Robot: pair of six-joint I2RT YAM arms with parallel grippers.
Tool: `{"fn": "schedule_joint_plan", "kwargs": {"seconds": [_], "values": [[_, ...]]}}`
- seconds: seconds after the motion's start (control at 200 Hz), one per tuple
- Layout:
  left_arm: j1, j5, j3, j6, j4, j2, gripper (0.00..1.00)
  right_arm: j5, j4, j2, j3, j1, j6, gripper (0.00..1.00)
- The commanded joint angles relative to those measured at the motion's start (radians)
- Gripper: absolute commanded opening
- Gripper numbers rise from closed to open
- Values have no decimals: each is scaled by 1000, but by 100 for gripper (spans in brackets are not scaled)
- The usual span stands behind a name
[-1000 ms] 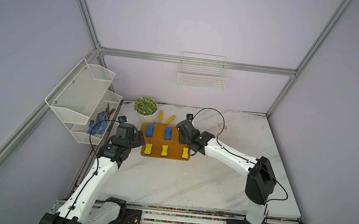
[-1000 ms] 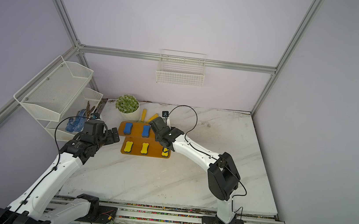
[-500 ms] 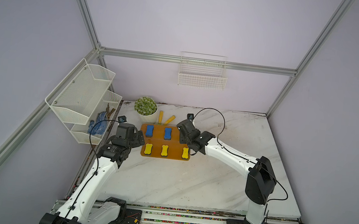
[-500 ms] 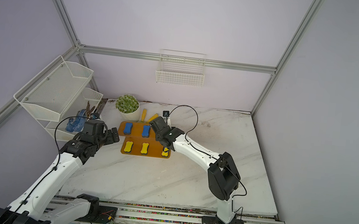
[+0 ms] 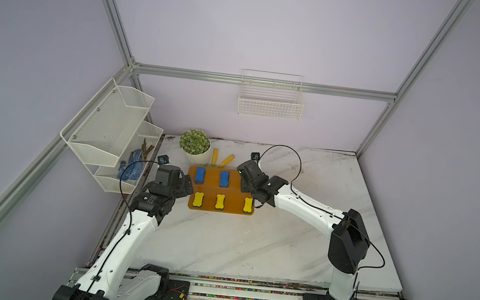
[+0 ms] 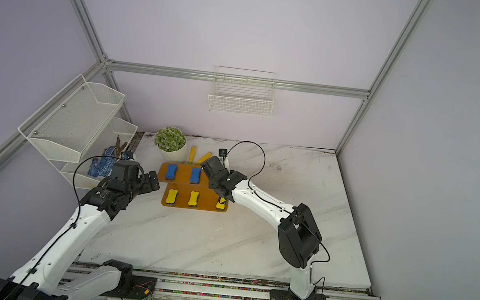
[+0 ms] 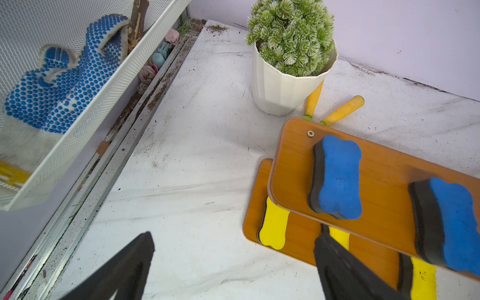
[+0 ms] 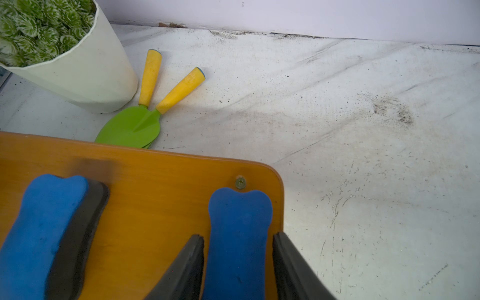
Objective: Remove the whiteboard erasers from the shelf
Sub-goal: Pick up the whiteboard eraser from the shelf, then place the whiteboard eraser at the center of the board.
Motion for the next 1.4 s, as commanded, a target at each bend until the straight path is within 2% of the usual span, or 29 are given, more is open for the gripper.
{"fn": "schedule_joint_plan", "kwargs": {"seconds": [0.0, 0.14, 0.29, 0.51, 0.735, 0.87, 1.02, 1.175, 1.395], "values": [[-2, -9, 7, 15, 39, 2, 100, 7, 2, -28, -22, -8, -4, 47], [-2, -15, 11, 18, 39, 6, 100, 14, 13, -56, -28, -8, -9, 44], [-2, -22, 11, 23, 39, 2, 100, 26, 28, -99, -45, -8, -11, 34], [-8, 31, 11, 24, 38, -9, 97, 42, 9, -213, -118, -8, -11, 31], [-83, 30, 49, 29, 16, -40, 97, 55, -8, -471, -398, -8, 8, 28], [-104, 58, 55, 21, 12, -67, 97, 46, -26, -607, -620, -8, 80, 28], [-112, 86, 67, 30, 1, -94, 96, -22, 21, -723, -855, -8, 135, 28], [-113, 81, 71, 66, 17, -106, 98, -26, 153, -741, -1033, -8, 164, 28], [-113, 79, 34, 76, 50, -105, 99, 27, 263, -617, -1073, -16, 139, 32]]}}
